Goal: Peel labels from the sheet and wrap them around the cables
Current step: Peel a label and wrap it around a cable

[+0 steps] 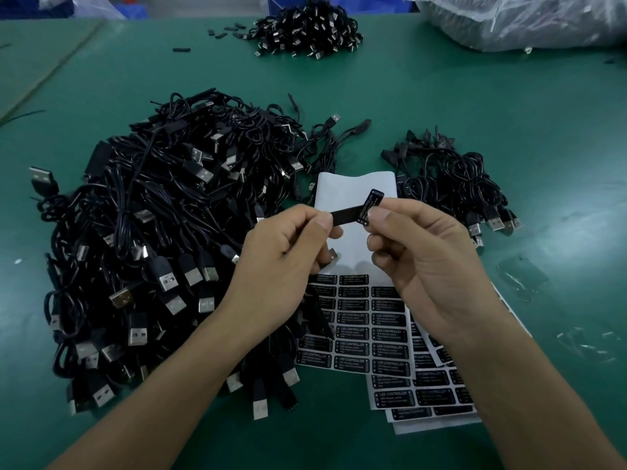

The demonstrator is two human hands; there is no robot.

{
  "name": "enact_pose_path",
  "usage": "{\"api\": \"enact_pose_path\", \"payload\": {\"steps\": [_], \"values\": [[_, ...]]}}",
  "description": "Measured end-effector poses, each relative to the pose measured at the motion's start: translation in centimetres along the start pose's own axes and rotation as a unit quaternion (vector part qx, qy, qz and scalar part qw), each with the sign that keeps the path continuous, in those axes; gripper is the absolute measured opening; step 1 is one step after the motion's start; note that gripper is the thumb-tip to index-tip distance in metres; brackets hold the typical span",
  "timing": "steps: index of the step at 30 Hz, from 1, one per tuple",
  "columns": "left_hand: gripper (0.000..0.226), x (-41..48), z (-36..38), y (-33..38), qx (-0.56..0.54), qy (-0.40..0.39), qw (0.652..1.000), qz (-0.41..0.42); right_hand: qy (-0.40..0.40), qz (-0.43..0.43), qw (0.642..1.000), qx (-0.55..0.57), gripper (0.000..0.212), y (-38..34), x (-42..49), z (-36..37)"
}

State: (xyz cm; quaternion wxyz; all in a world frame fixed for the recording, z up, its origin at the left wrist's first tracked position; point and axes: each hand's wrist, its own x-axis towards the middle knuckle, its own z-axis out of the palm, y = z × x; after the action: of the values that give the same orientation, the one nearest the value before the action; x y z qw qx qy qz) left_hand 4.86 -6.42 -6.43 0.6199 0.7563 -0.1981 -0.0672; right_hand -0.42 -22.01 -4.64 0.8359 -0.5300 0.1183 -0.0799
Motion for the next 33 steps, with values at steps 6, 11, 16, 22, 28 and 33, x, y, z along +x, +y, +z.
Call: {"api": "enact_pose_path", "payload": {"steps": [6, 11, 16, 22, 28, 33], "values": [[0.031, -0.04, 0.02, 0.10, -0.004, -0.004, 1.000, -0.019, 0.005, -0.023, 0.999, -0.033, 0.021, 0.22, -0.05, 0.20], [0.024, 0.02, -0.08, 0.05, 0.001, -0.060, 0.998, -0.033, 0.007, -0.030, 0.999, -0.044, 0.021, 0.25, -0.03, 0.14], [0.025, 0.17, -0.11, -0.01, -0.016, -0.069, 0.996, -0.051, 0.005, -0.038, 0.998, -0.042, 0.019, 0.25, -0.01, 0.06], [0.028, 0.19, -0.02, 0.15, -0.016, -0.031, 0.998, -0.057, 0.007, -0.038, 0.997, -0.063, 0.043, 0.36, 0.01, 0.12], [0.030, 0.14, -0.05, 0.18, -0.008, -0.013, 0.998, -0.060, 0.008, -0.047, 0.996, -0.071, 0.020, 0.31, -0.06, 0.22], [0.030, 0.20, -0.03, -0.06, -0.004, -0.011, 0.998, -0.060, 0.008, -0.043, 0.995, -0.084, 0.012, 0.26, -0.17, 0.24]]}}
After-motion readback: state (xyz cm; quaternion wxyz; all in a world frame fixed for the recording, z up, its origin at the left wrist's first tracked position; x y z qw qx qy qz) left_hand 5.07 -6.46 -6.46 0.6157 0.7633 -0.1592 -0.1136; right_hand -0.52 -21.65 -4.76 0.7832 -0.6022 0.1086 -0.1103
